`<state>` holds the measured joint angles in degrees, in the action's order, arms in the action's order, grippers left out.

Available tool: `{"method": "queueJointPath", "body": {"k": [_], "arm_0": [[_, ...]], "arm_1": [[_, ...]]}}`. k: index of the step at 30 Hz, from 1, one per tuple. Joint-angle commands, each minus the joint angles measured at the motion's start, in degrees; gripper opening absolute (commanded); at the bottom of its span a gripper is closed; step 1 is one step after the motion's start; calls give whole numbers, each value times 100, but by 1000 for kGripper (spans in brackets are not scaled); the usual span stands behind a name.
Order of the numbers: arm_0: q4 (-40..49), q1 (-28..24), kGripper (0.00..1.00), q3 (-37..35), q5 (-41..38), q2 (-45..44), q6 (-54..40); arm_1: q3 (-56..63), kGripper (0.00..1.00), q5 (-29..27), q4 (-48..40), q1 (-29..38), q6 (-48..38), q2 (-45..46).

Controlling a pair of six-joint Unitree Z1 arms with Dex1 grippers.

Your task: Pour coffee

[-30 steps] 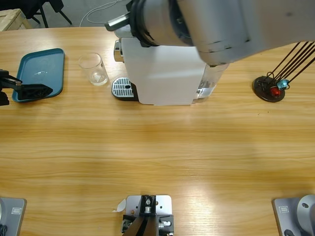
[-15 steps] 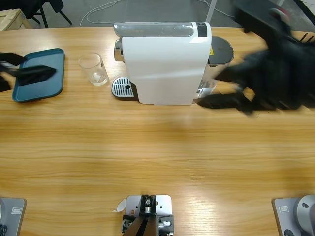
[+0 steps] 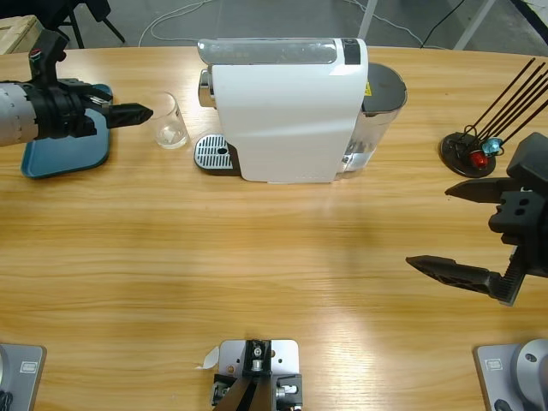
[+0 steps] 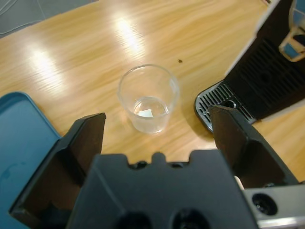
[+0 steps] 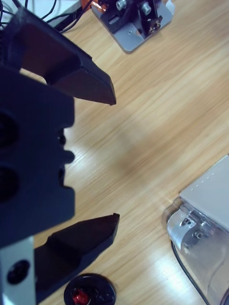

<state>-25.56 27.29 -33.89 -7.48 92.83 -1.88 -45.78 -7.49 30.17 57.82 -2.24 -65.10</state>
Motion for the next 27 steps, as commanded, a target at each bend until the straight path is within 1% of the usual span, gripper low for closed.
{"method": "queueJointPath", "body": {"k": [1, 13, 19, 26, 27], "arm_0": [[-525, -145, 950, 163, -245, 825, 19], [-1631, -146, 954, 163, -368, 1702, 158], [-1754, -153, 927, 156, -368, 1895, 170], [-1830, -250, 924, 57, -472, 2025, 258], [-1830, -250, 886, 43, -484, 2036, 258]], "arm_1": [[295, 1000, 75, -175, -8, 101, 147], [348, 1000, 79, -284, -8, 101, 112], [413, 1000, 75, -345, -8, 92, 135], [473, 1000, 72, -403, -13, 83, 156], [482, 1000, 72, -410, -17, 80, 156]]}}
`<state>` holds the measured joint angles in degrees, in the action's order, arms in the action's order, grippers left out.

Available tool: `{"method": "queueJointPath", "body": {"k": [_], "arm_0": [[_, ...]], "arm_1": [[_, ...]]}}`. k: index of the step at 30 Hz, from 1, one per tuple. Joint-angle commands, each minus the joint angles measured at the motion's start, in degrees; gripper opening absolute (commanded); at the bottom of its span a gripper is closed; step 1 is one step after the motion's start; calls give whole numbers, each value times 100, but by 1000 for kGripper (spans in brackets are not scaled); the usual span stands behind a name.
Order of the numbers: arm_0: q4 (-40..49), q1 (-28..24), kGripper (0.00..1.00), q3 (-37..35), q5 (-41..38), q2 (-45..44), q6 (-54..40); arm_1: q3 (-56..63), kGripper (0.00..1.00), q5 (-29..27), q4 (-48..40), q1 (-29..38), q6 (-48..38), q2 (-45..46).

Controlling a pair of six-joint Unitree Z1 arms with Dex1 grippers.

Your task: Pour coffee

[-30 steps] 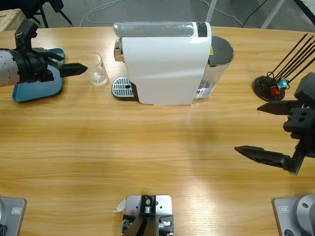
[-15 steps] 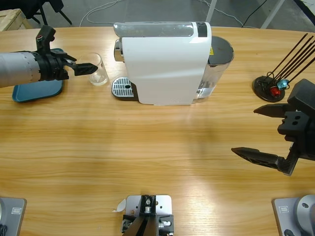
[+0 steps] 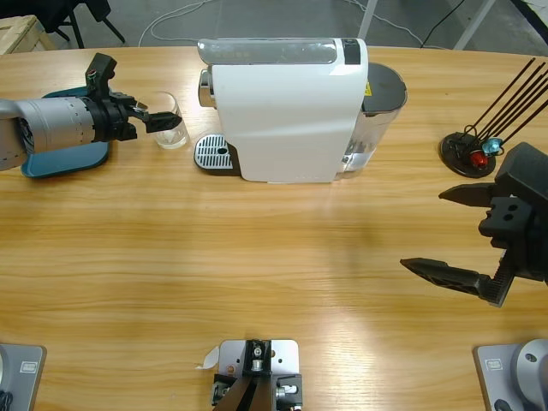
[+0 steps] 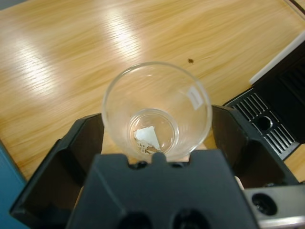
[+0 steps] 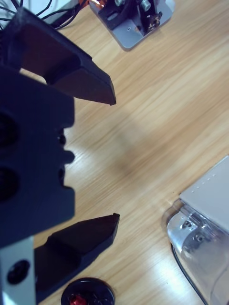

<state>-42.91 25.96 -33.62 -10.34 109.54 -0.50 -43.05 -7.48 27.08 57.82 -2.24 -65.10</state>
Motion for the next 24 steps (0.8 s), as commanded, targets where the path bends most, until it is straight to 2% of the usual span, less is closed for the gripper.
{"method": "queueJointPath", "body": {"k": [1, 2, 4, 5, 8, 9, 10, 14, 19, 24], "arm_0": [[-95, -130, 766, 4, -216, 375, 116], [-95, -161, 651, 4, -246, 375, 116], [-95, -205, 509, 4, -302, 375, 83], [-95, -205, 479, 4, -351, 375, 76], [-95, -205, 472, 4, -462, 384, 76], [-95, -205, 393, 8, -502, 384, 76], [-95, -205, 356, 25, -508, 377, 76], [-95, -205, 356, 261, -529, 264, -35], [9, -144, 354, 628, -539, -383, -197], [355, 333, 353, 662, -522, -933, -188]], "arm_1": [[214, 1000, 72, -106, -13, 74, 161], [221, 1000, 72, -110, -15, 74, 164], [233, 1000, 72, -120, -17, 74, 164], [235, 1000, 72, -124, -17, 74, 164], [235, 1000, 72, -124, -17, 72, 164], [235, 1000, 72, -124, -17, 67, 164], [235, 1000, 77, -124, -17, 69, 166], [244, 1000, 72, -124, -17, 65, 173], [258, 1000, 72, -152, -17, 57, 164], [306, 1000, 72, -205, -17, 57, 155]]}}
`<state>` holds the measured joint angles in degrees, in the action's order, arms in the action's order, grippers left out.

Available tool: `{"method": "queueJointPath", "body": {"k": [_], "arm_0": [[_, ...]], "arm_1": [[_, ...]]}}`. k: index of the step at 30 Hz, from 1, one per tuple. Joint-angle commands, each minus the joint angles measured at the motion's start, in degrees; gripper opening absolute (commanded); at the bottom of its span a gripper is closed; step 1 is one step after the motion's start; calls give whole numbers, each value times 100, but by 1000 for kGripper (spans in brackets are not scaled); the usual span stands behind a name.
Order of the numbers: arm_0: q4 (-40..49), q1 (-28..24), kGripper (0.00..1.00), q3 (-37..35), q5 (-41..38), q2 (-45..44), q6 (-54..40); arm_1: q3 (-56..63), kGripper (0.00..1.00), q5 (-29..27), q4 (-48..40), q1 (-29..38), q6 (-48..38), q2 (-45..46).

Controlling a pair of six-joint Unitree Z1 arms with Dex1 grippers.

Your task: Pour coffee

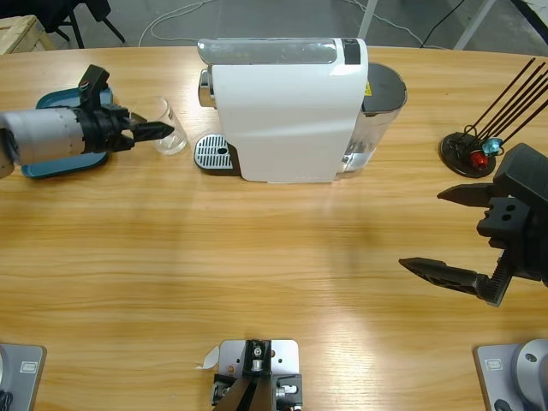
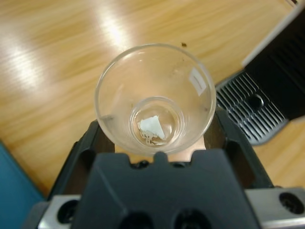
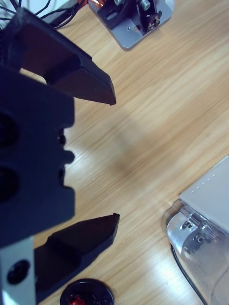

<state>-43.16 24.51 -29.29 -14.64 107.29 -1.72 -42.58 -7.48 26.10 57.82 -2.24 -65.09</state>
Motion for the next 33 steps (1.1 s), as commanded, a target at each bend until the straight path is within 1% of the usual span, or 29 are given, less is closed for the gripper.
{"method": "queueJointPath", "body": {"k": [1, 4, 6, 11, 19, 26, 31, 32, 33], "arm_0": [[473, 537, 352, 191, -88, -827, -65], [929, 651, 352, -11, -82, -1144, -65], [1046, 743, 352, -80, -82, -1142, -65], [1038, 1005, 352, -275, -109, -736, -74], [1038, 1021, 353, -804, -158, -47, -74], [1038, 1216, 356, -897, -276, 213, -70], [1038, 1240, 365, -876, -320, 301, -65], [1041, 1240, 465, -855, -320, 301, -61], [1045, 1240, 751, -827, -320, 301, -51]], "arm_1": [[265, 1000, 77, -114, -17, 57, 160], [275, 1000, 81, -123, -17, 57, 174], [280, 1000, 81, -132, -17, 57, 176], [294, 1000, 81, -147, -17, 57, 181], [303, 1000, 89, -167, -17, 57, 190], [303, 1000, 81, -167, -17, 57, 184], [303, 1000, 82, -167, -17, 57, 190], [303, 1000, 86, -167, -17, 57, 190], [303, 1000, 89, -167, -17, 57, 190]]}}
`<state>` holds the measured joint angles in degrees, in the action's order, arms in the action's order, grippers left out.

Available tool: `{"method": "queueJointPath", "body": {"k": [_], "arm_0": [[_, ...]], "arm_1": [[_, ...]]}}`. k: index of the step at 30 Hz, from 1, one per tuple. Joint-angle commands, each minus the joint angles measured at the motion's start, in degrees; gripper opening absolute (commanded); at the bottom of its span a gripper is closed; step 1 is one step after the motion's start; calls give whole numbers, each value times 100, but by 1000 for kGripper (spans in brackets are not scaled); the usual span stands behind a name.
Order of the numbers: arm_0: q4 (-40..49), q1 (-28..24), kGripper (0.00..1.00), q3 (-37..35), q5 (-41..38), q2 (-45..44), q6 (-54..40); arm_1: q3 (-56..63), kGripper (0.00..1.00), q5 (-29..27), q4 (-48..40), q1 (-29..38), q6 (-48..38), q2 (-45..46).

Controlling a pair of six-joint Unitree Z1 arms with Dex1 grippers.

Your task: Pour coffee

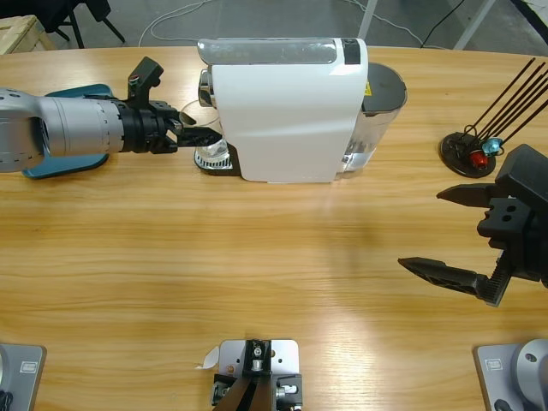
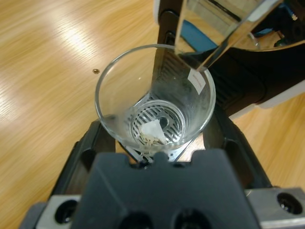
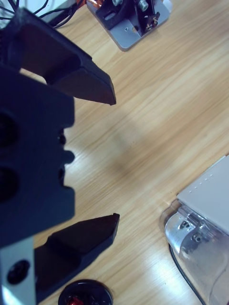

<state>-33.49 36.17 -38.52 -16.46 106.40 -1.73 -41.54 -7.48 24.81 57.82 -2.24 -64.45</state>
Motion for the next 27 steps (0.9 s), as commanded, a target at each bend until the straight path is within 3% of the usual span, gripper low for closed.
{"method": "queueJointPath", "body": {"k": [1, 13, 19, 21, 26, 27], "arm_0": [[71, 75, 931, 137, -138, 391, -50], [71, 108, 964, 628, -29, 25, -152], [303, 108, 964, 1104, 145, -1066, -61], [1030, 108, 964, 1023, 501, -1633, 117], [4170, 59, 961, -156, 913, -2578, 243], [4449, 57, 960, -272, 908, -2691, 236]], "arm_1": [[199, 1000, 89, -37, -17, 57, 122], [199, 1000, 96, -41, -17, 57, 102], [77, 1000, 96, 47, -62, 58, 62], [-315, 1000, 244, 429, -405, 116, -50], [-1772, 1000, 1010, 1590, -1541, 705, -689], [-2083, 1000, 1075, 1866, -1732, 809, -929]]}}
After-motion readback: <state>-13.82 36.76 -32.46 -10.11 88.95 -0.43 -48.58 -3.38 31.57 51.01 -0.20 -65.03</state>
